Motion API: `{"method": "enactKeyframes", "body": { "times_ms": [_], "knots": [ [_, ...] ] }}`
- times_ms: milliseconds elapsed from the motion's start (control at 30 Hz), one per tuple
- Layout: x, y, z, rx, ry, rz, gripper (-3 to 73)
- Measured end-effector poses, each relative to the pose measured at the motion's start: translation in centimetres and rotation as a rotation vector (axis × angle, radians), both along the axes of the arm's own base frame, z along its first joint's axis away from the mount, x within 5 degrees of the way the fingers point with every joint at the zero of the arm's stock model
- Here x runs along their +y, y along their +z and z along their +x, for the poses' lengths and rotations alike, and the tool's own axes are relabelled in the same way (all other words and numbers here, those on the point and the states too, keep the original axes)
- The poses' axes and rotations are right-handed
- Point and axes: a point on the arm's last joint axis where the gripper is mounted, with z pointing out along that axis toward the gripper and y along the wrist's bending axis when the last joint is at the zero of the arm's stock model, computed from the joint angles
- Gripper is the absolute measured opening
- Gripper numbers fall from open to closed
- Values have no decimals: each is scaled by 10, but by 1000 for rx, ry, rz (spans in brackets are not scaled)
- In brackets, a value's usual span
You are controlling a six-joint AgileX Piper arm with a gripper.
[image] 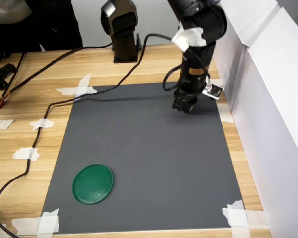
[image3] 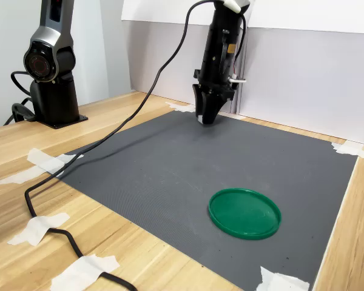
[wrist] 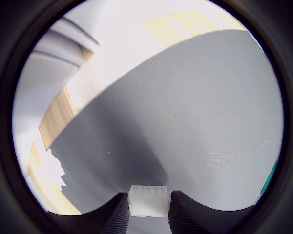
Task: Grasp a white terminal and put it on the green lid.
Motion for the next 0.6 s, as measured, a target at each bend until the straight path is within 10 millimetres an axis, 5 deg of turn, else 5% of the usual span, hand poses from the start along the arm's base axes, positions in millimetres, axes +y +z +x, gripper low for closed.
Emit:
{"method": "enactKeyframes", "body": {
  "times_ms": [267, 600],
  "knots": [
    [-48, 34, 19, -88, -185, 66, 318],
    [-139, 41, 57, -199, -484, 96, 318]
  ]
}}
